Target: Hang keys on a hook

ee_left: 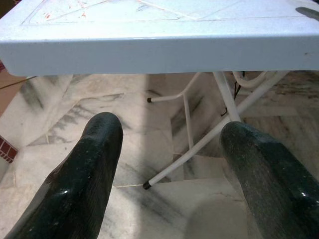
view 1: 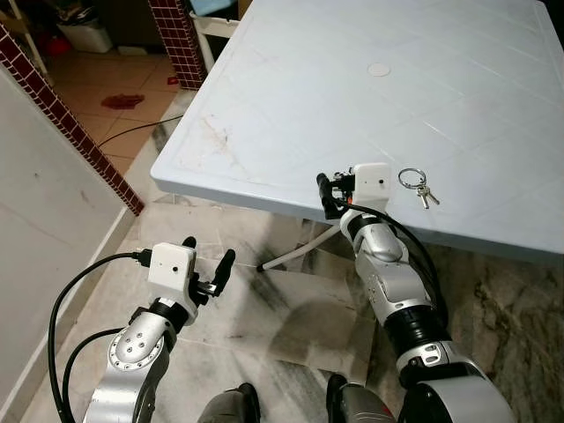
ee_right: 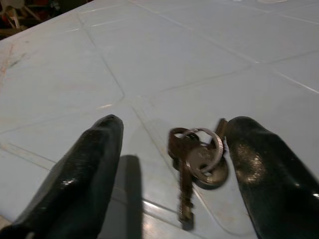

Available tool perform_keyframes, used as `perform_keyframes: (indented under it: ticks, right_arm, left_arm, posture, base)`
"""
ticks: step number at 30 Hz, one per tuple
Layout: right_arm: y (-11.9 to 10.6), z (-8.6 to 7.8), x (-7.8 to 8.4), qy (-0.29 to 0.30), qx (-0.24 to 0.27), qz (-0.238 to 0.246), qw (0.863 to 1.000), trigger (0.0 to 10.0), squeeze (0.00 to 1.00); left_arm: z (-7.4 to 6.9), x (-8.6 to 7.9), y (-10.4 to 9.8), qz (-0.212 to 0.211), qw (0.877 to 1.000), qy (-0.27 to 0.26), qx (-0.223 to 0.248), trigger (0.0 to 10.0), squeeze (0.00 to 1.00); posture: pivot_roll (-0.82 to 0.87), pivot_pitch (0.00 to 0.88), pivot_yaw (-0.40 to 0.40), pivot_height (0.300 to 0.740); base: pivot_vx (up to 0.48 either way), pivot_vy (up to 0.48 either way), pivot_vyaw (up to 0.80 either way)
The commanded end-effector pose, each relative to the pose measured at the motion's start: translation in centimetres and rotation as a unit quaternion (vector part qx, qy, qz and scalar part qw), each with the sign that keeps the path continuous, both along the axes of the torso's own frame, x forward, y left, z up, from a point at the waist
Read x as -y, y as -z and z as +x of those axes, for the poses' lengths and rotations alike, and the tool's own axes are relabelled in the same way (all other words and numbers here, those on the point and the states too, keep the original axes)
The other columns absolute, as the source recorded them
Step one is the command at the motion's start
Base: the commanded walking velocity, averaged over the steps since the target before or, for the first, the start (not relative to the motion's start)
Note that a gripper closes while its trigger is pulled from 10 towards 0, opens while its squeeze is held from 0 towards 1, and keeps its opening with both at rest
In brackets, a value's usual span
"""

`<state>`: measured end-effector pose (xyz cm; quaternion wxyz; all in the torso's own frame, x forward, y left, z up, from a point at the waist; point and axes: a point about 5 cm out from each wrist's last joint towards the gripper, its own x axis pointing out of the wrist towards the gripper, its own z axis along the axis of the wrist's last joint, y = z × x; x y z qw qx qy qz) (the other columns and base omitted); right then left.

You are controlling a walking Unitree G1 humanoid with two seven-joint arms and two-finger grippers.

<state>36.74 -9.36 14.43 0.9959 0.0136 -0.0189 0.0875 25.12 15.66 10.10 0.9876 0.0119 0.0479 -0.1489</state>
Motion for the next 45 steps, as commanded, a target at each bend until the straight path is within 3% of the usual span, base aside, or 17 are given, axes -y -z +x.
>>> perform_keyframes:
  ticks: [1,14,22,34,41,45]
  right_arm:
    - [0.9,-0.2,-0.5,-0.007,-0.02,0.005,1.0,0.0,0.0]
    - [1.3,-0.4,-0.5,0.003,-0.031,0.009,0.999,0.0,0.0]
    - [1.7,-0.8,0.6,0.032,-0.027,0.008,0.999,0.0,0.0]
    - [1.4,-0.8,0.9,0.046,-0.021,0.011,0.999,0.0,0.0]
    - [-0.3,-0.7,1.3,0.074,0.032,0.006,0.997,0.0,0.0]
    - [-3.1,-0.6,1.8,0.108,0.121,-0.029,0.986,0.0,0.0]
  left_arm:
    - [-0.3,-0.4,0.0,0.007,1.0,-0.007,-0.004,10.0,0.0]
    - [-0.4,-0.2,0.1,0.006,1.0,-0.006,-0.005,10.0,0.0]
    - [-0.3,-0.3,0.1,0.005,1.0,-0.007,-0.006,10.0,0.0]
    - [0.0,-0.3,0.0,0.008,1.0,-0.002,-0.004,10.0,0.0]
    - [0.1,-0.5,0.0,0.01,1.0,-0.004,-0.002,10.0,0.0]
    - [0.3,-0.5,-0.1,0.012,1.0,-0.002,0.0,10.0,0.0]
  posture:
    - [0.06,0.225,0.107,0.74]
    - [0.06,0.227,0.103,0.74]
    - [0.05,0.226,0.107,0.74]
    - [0.06,0.217,0.115,0.74]
    - [0.06,0.209,0.12,0.74]
    - [0.06,0.204,0.123,0.74]
  base:
    - [0.0,0.0,0.0]
    - [0.0,0.0,0.0]
    - [0.0,0.0,0.0]
    - [0.0,0.0,0.0]
    - [0.0,0.0,0.0]
    - [0.0,0.0,0.0]
